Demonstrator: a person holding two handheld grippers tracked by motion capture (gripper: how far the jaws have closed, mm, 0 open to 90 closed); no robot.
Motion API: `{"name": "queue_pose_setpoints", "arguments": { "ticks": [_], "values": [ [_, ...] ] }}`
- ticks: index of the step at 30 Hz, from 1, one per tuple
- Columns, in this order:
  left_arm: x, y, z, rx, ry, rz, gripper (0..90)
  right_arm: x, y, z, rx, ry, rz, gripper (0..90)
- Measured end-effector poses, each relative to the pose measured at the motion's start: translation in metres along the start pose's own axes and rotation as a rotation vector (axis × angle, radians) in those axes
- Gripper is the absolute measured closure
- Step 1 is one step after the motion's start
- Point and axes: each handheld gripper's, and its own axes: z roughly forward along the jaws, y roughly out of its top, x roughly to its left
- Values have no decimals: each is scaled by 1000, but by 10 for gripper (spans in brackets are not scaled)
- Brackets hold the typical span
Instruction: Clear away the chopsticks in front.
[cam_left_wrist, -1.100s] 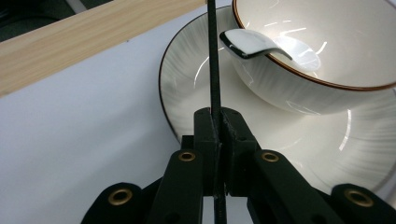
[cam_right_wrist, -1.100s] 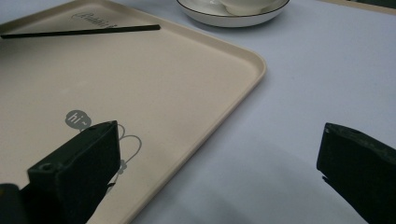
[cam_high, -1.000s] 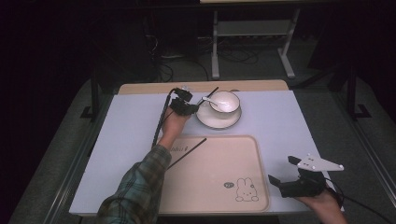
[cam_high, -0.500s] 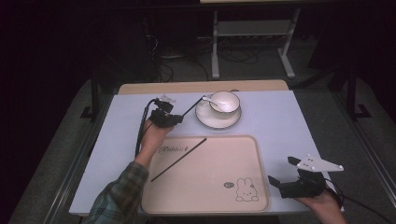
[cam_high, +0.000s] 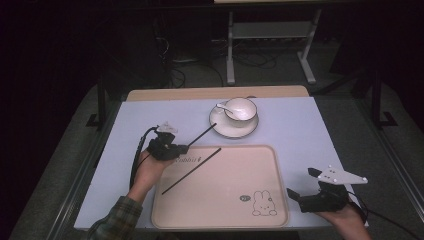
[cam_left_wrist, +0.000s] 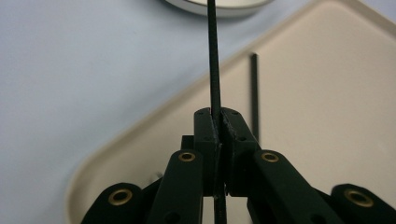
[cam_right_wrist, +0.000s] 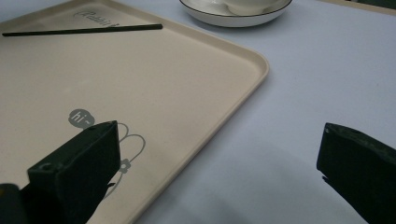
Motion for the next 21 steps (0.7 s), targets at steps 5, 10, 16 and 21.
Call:
{"name": "queue_pose_setpoints", "arguments": {
  "ticks": [5,10,16,21],
  "values": [
    [-17,-18,-6,32,-20,26,849,0,0,0,0,0,-1,0],
    [-32,-34,-4,65,-52,34,849,0,0,0,1,1,-3,0],
    [-41,-39,11,128,-33,86,849,1,0,0,3,1,-5,0],
    [-43,-40,14,148,-25,98,847,1,0,0,2,1,-3,0]
  ]
}}
